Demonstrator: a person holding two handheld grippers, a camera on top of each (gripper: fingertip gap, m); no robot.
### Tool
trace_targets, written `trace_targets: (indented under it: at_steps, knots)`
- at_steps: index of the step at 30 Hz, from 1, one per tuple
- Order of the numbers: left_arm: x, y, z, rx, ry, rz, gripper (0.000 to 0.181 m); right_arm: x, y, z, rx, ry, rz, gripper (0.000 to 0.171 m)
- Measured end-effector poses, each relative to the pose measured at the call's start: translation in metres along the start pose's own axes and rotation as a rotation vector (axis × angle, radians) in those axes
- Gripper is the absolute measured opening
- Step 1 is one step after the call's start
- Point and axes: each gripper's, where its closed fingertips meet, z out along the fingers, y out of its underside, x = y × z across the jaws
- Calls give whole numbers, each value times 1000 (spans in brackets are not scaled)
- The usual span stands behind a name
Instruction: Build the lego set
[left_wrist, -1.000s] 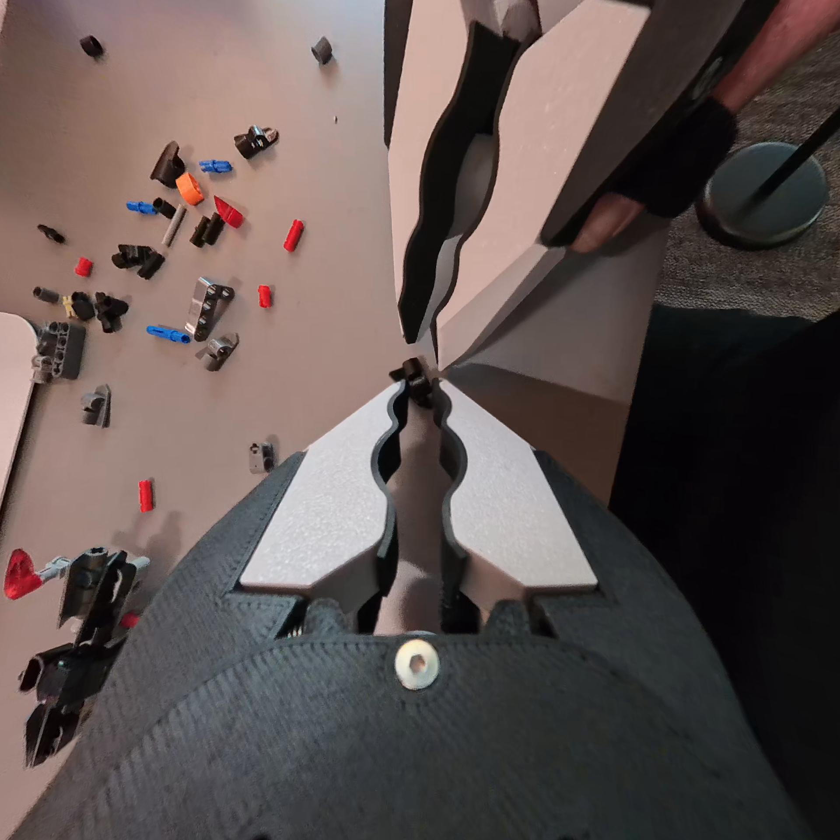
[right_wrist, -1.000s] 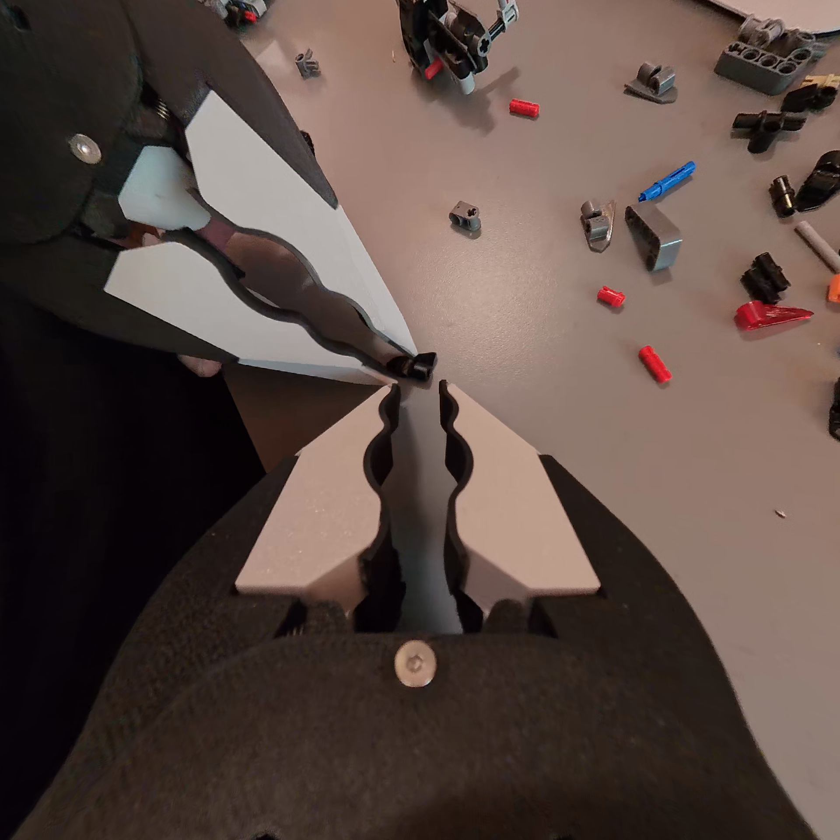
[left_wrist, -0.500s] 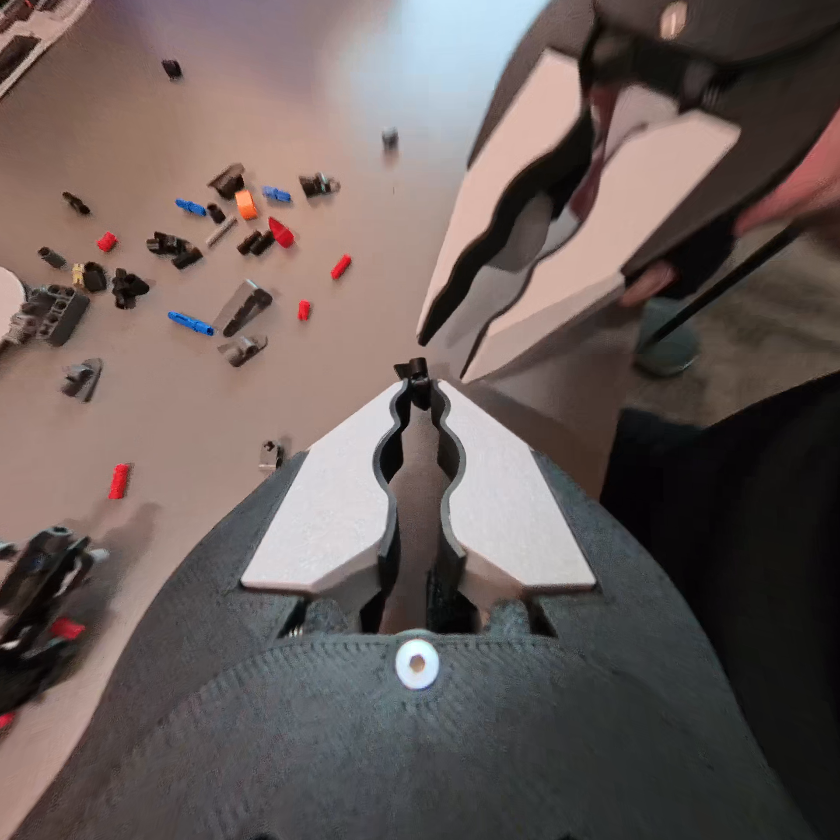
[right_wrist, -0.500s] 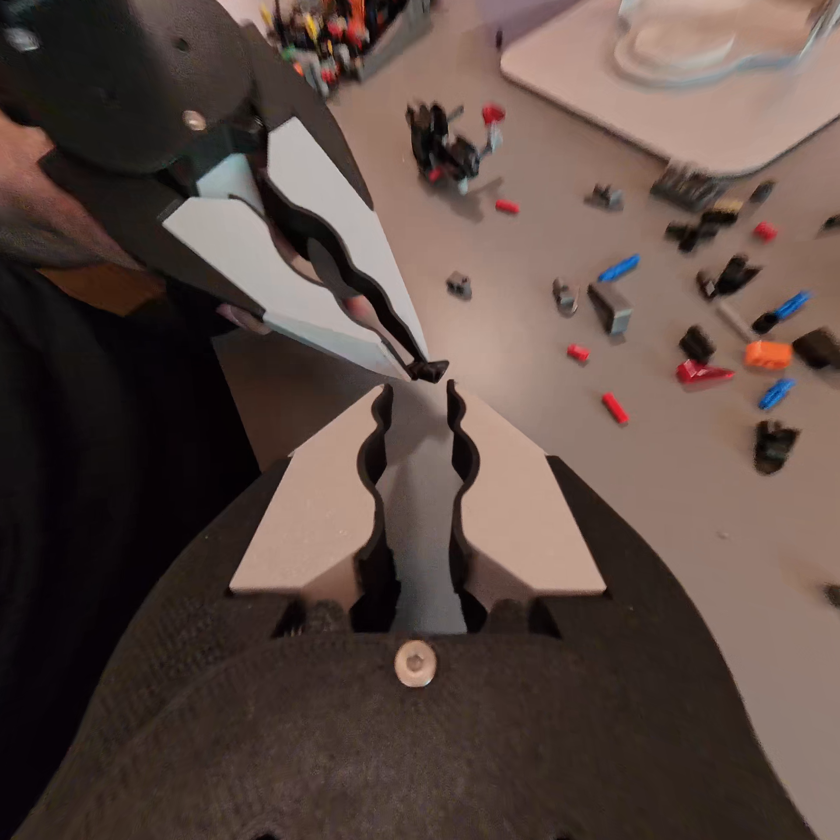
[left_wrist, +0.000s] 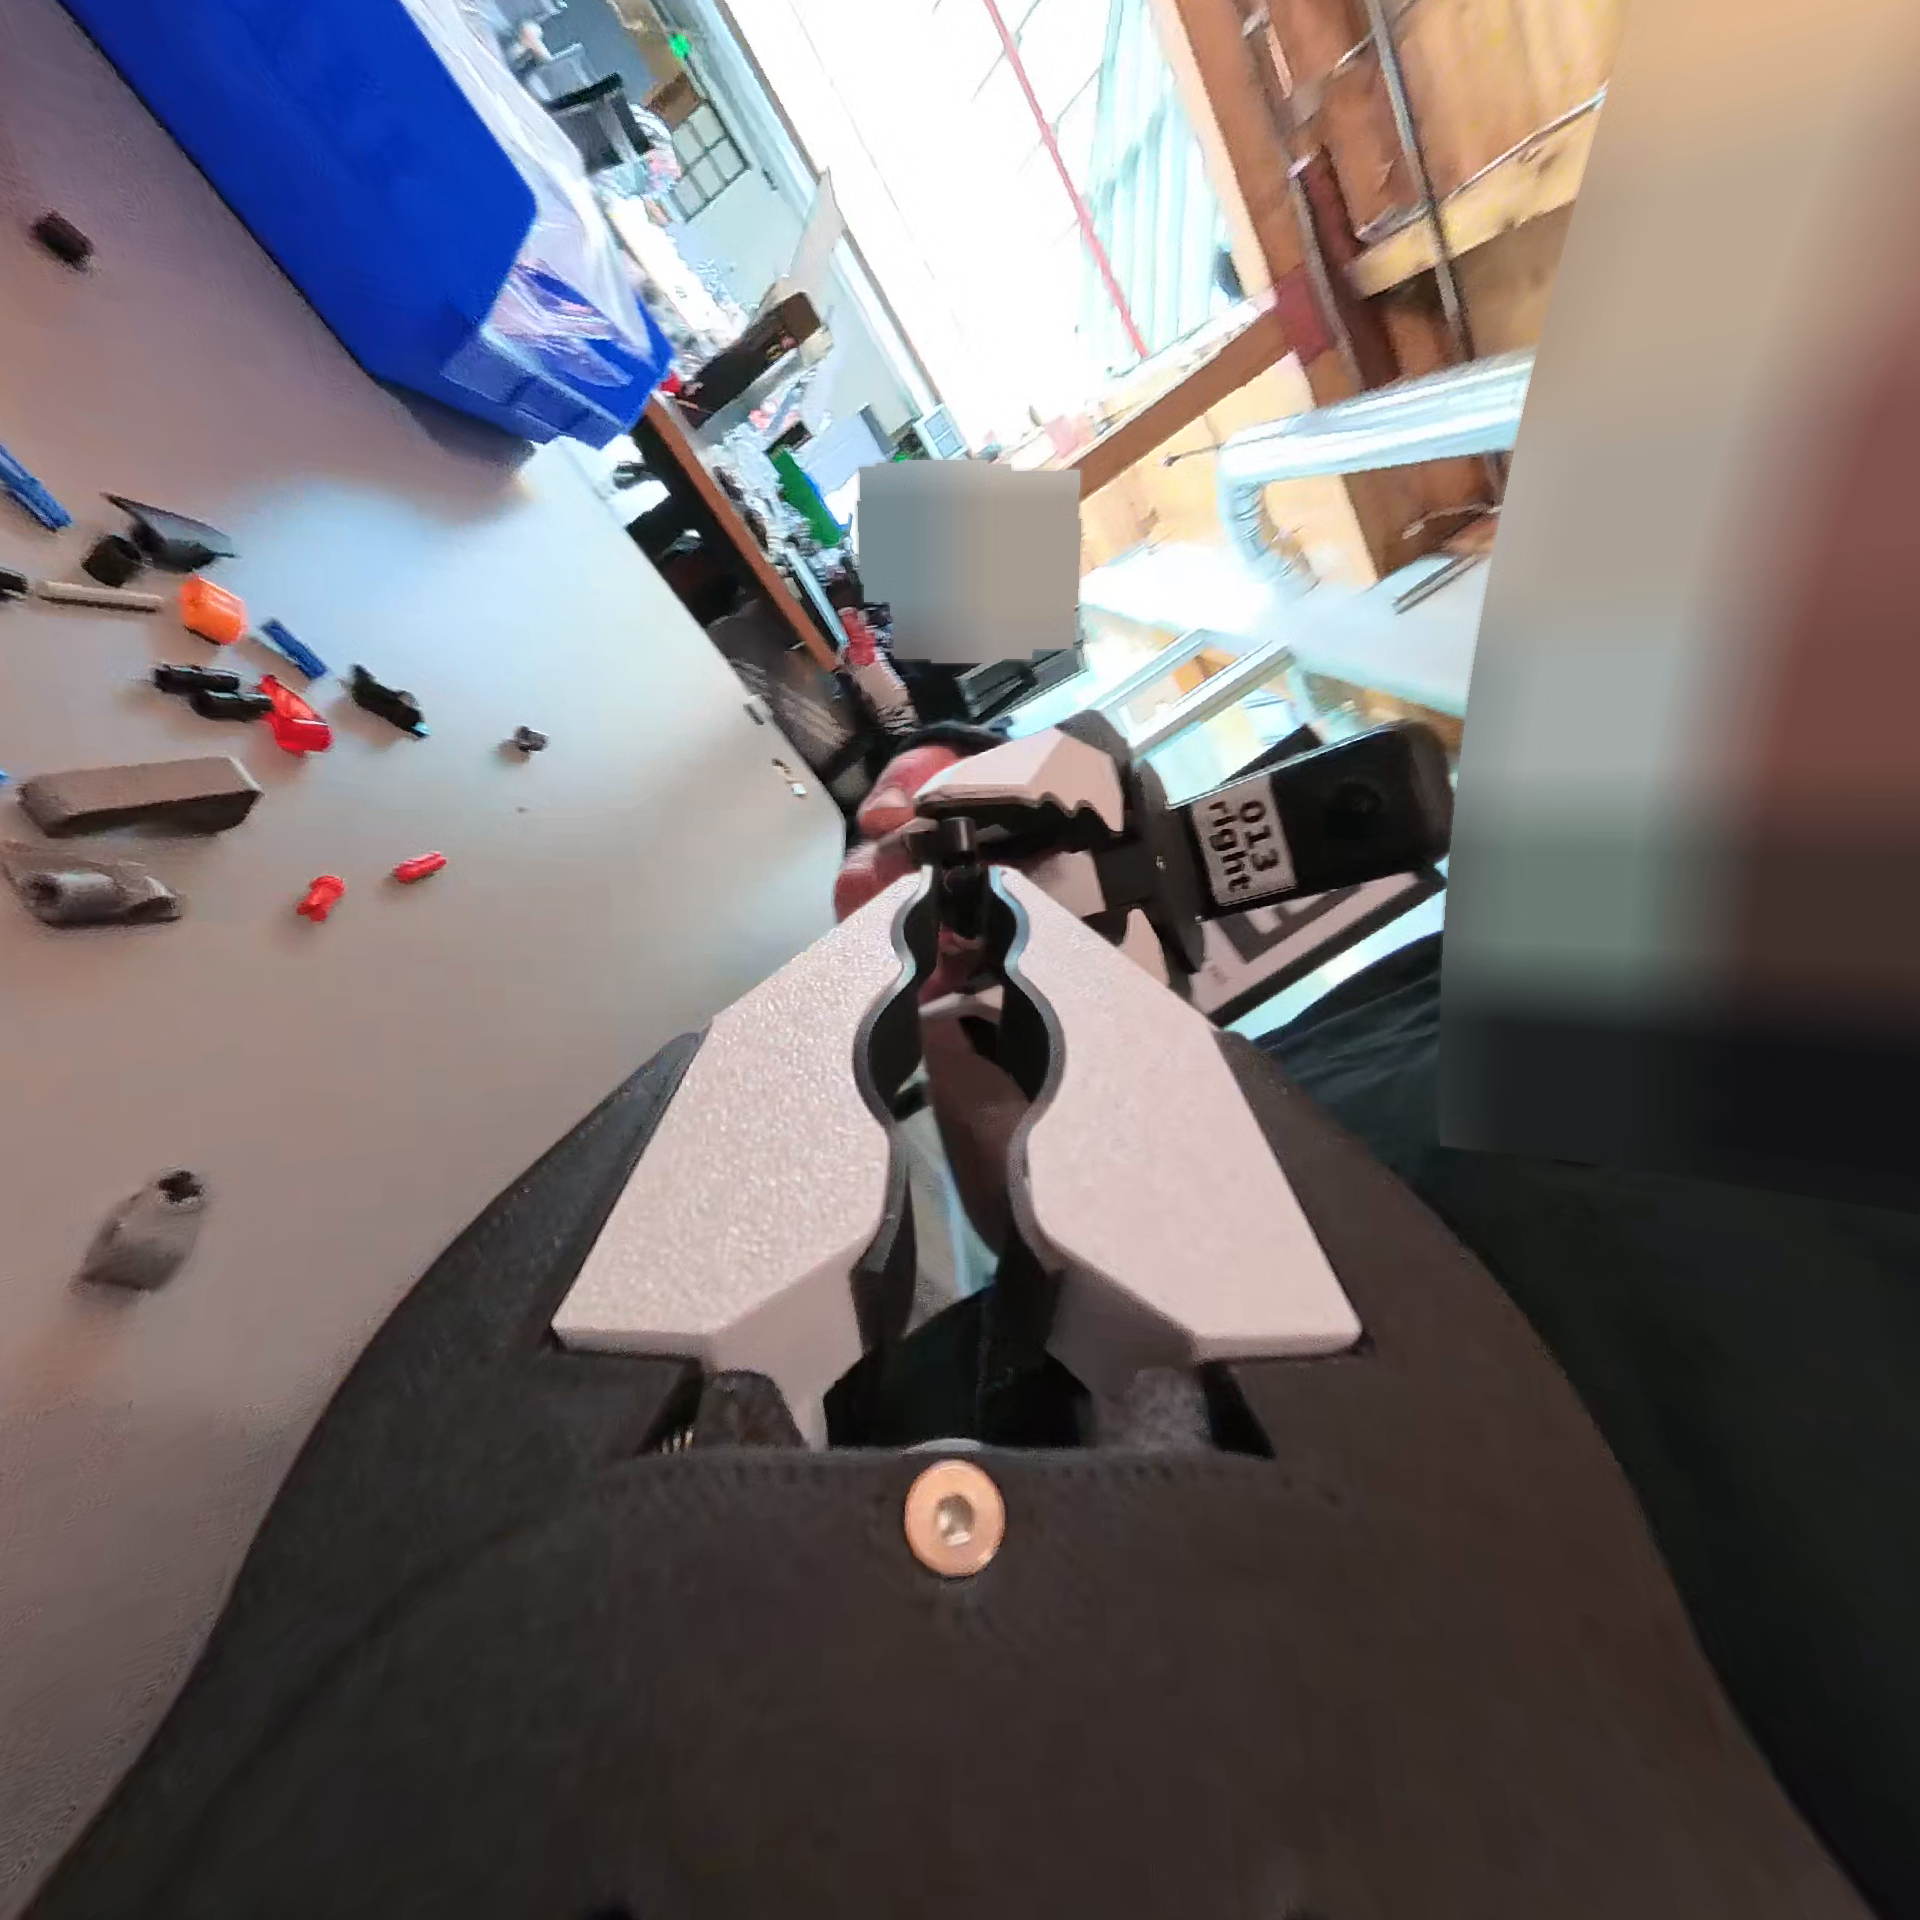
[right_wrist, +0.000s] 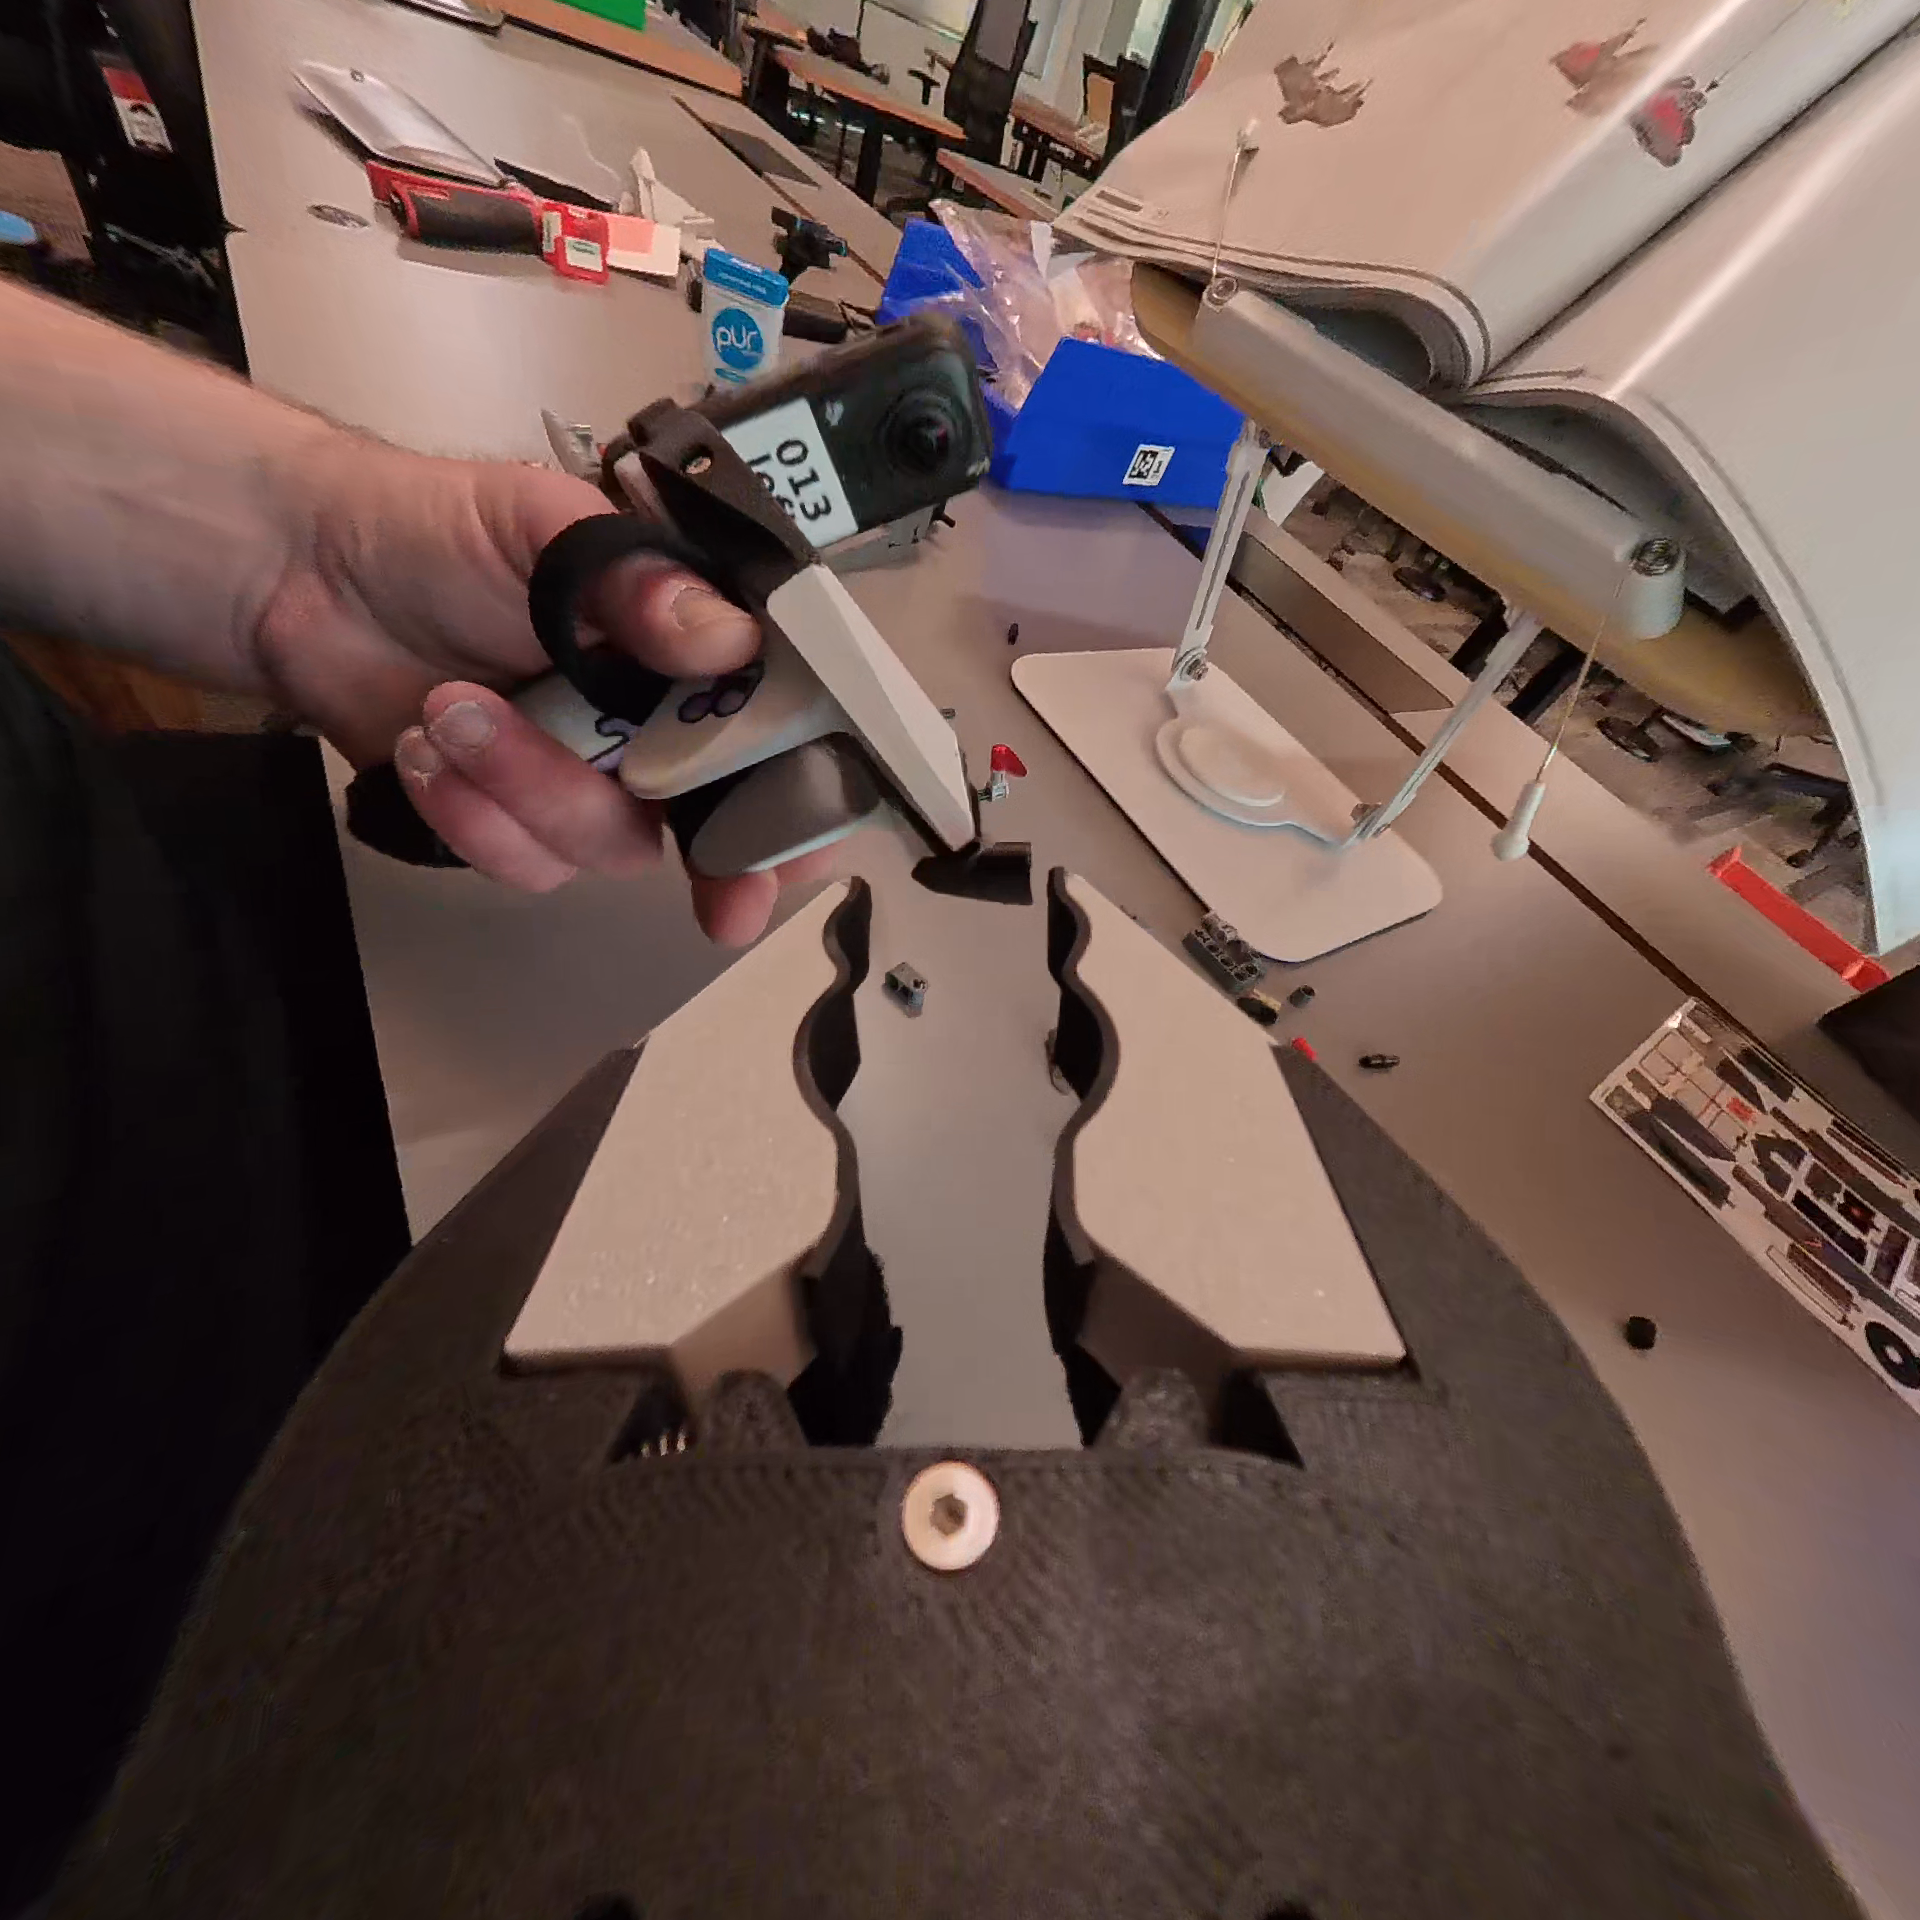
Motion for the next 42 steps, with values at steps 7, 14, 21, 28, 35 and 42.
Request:
trace_targets:
  at_steps: [7,14,21,28,35,42]
  knots:
    - [7,1,2,29,112,-105,6,0,-2,5,20,-7,5,22]
    - [7,0,2,49,138,-141,6,1,-2,5,33,-12,12,20]
    - [4,-4,4,66,57,-57,12,6,-3,5,29,-5,15,19]
    - [3,-4,1,62,-38,59,14,5,-1,5,4,2,3,17]
    - [-4,-2,1,57,-73,61,12,5,8,8,-27,-3,23,17]
    - [-16,8,2,-9,-166,125,11,3,24,11,-90,-48,51,17]
